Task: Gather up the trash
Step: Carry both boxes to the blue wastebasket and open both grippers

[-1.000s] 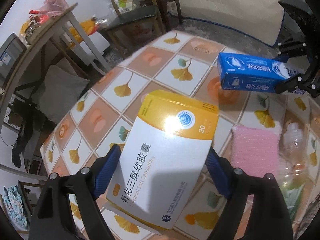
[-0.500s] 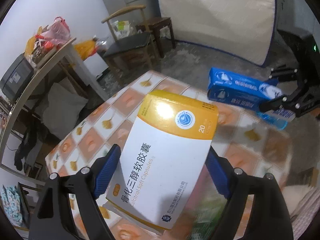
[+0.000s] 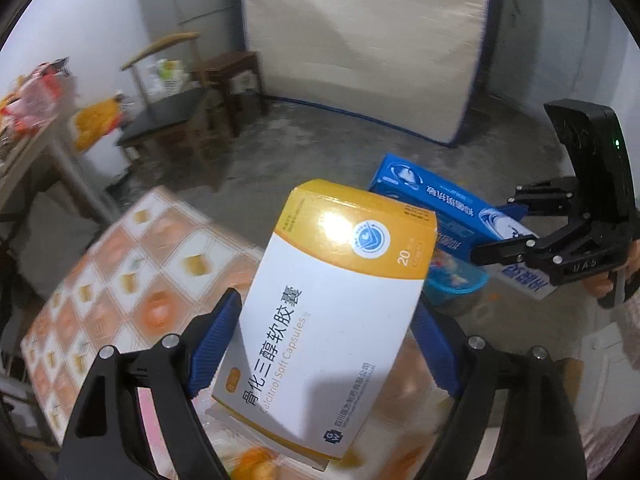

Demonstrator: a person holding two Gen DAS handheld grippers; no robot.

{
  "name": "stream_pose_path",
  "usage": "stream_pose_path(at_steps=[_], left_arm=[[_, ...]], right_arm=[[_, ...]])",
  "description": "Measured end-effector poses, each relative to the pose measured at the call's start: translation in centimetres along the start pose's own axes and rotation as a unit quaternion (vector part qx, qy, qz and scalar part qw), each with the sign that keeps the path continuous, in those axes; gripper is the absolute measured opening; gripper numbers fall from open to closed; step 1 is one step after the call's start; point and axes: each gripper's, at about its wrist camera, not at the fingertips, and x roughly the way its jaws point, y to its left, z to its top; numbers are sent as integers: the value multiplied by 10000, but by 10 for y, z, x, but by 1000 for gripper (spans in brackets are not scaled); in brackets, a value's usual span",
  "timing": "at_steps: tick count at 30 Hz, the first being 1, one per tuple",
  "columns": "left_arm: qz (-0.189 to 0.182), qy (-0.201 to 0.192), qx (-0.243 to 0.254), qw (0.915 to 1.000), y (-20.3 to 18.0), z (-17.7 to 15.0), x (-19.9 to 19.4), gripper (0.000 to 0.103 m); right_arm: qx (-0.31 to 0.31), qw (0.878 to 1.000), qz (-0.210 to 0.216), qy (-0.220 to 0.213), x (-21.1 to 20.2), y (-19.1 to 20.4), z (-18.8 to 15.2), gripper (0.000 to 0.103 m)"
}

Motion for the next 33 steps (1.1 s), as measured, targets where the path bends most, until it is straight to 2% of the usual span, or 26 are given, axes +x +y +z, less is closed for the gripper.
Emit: stream_pose_path(at_steps=[5, 8, 11, 13, 18, 22, 25, 28, 30, 33], left_arm=[[-608, 187, -127, 9979, -63, 25, 47, 82], [-1066, 439, -341, 9928, -96, 37, 82, 82], [-1347, 766, -459, 9869, -130, 46, 123, 82], [-1403, 939, -508, 9843, -146, 47, 143, 82], [-1634, 1565, -1026, 9687, -174, 48, 211, 82], [-1617, 1834, -1293, 9610, -185, 51, 248, 82], [-1706, 1826, -1693, 9534, -192, 68, 274, 85], [-1679, 1741, -1956, 9504, -201, 79, 286, 95], [-1635, 1571, -2134, 9503, -200, 86, 285, 96], [-1856, 1261, -2250, 9482, -193, 84, 270, 97]], right_arm=[[845, 9959, -302, -76, -29, -54, -45, 46], [1423, 9886, -481, -96, -41, -89, -73, 46], [1977, 9784, -592, -141, -48, -119, -100, 46], [2402, 9685, -634, -149, -47, -140, -118, 46], [3146, 9471, -644, -22, -35, -181, -154, 46], [3619, 9302, -617, 33, -17, -212, -162, 46], [3912, 9175, -710, -54, -5, -239, -155, 50], [3975, 9124, -965, -151, 11, -261, -145, 68], [3982, 9101, -1140, -161, 18, -269, -142, 68], [3910, 9105, -1330, -220, 20, -271, -146, 70]])
